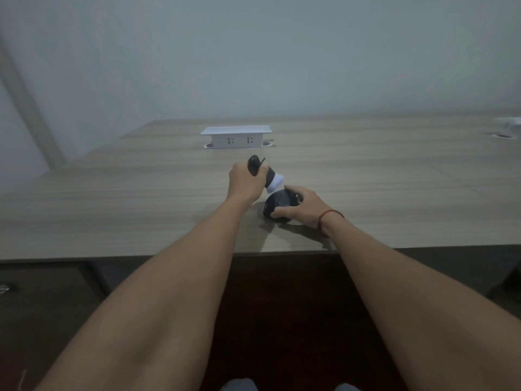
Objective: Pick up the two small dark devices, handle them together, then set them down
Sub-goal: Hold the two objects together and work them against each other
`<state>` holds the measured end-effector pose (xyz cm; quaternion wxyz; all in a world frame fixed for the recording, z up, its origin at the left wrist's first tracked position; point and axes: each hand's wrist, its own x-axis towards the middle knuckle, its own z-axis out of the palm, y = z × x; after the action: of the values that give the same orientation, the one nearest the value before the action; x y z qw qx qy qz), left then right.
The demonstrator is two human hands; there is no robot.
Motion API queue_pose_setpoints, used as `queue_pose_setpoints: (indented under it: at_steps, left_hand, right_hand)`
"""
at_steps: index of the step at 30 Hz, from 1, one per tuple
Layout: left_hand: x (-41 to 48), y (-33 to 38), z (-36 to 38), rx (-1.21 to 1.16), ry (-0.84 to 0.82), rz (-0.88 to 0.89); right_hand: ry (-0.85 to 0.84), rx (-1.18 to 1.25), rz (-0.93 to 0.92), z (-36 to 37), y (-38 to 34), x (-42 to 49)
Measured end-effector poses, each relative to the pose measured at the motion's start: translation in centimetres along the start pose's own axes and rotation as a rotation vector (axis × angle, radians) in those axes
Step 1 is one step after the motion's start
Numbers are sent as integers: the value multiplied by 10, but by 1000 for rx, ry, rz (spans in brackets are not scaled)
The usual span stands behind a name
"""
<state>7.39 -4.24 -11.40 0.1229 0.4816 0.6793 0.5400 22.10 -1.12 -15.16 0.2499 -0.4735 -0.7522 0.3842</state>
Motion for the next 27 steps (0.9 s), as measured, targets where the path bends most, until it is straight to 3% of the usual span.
queue_pose_setpoints:
  at_steps: [7, 12, 17, 22, 27]
  left_hand:
    - [12, 3, -5, 385, -206, 70]
    - [4, 14, 1, 279, -178, 138]
    - [3, 2, -1, 404, -155, 128]
    - [-8, -1, 3, 68, -31, 104]
    - [-3, -14, -7, 346, -145, 132]
  right_hand:
    - [-20, 28, 1, -3, 3, 3]
    - [-33, 54, -12, -1, 1, 2]
    - [26, -17, 8, 2, 0, 1]
    - [-23, 11, 3, -2, 4, 5]
    - [-22, 1, 14, -1, 2, 5]
